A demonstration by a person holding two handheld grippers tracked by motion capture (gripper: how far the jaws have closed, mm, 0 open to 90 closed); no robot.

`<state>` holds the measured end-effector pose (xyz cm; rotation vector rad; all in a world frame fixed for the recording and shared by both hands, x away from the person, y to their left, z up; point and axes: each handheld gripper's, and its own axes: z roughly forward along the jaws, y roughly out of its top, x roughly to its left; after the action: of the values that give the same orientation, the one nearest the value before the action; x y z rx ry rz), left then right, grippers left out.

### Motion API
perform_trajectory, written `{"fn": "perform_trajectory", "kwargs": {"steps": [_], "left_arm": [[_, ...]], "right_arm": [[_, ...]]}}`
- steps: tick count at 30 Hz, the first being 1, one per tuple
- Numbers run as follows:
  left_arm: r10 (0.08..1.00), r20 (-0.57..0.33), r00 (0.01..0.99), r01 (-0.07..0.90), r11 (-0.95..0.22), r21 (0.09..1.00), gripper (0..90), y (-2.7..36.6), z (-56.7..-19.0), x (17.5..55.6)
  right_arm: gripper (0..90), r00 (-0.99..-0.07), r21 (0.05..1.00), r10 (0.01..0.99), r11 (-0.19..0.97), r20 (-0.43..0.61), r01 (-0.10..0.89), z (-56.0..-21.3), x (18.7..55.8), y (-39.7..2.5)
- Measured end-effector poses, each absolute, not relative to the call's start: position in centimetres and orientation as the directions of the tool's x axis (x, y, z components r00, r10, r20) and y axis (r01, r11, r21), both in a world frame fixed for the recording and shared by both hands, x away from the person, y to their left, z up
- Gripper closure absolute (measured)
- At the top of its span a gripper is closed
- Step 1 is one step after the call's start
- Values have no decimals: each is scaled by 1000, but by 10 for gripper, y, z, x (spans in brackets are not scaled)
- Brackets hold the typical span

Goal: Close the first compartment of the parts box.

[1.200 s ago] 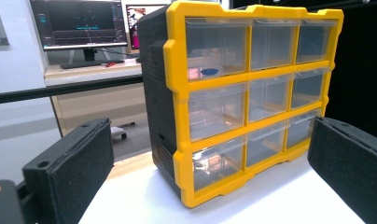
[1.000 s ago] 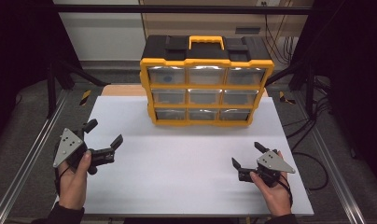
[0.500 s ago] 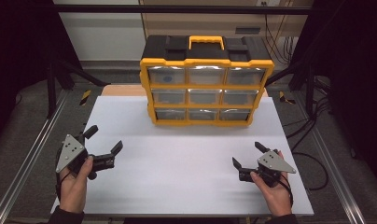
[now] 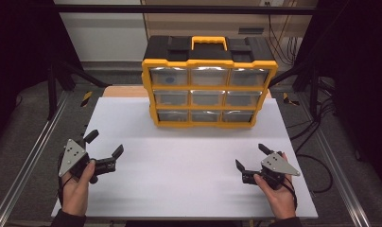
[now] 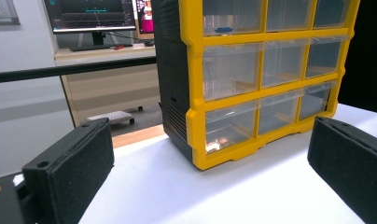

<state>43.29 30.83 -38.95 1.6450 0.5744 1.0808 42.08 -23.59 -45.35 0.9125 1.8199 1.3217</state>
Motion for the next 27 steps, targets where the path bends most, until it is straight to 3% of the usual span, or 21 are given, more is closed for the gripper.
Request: {"fn": "perform_trajectory", "kwargs": {"steps": [16, 17, 27], "left_arm": [[797, 364, 482, -110, -356, 928, 0, 308, -407, 434], [857, 53, 512, 48, -90, 995, 0, 289, -420, 424], [854, 56, 518, 71, -108, 992, 0, 285, -430, 424]], "right_arm": [[27, -509, 963, 850, 233, -134, 134, -453, 421, -236], [27, -509, 963, 850, 233, -134, 135, -453, 421, -236], [27, -510, 963, 849, 234, -136, 132, -453, 421, -235]]}}
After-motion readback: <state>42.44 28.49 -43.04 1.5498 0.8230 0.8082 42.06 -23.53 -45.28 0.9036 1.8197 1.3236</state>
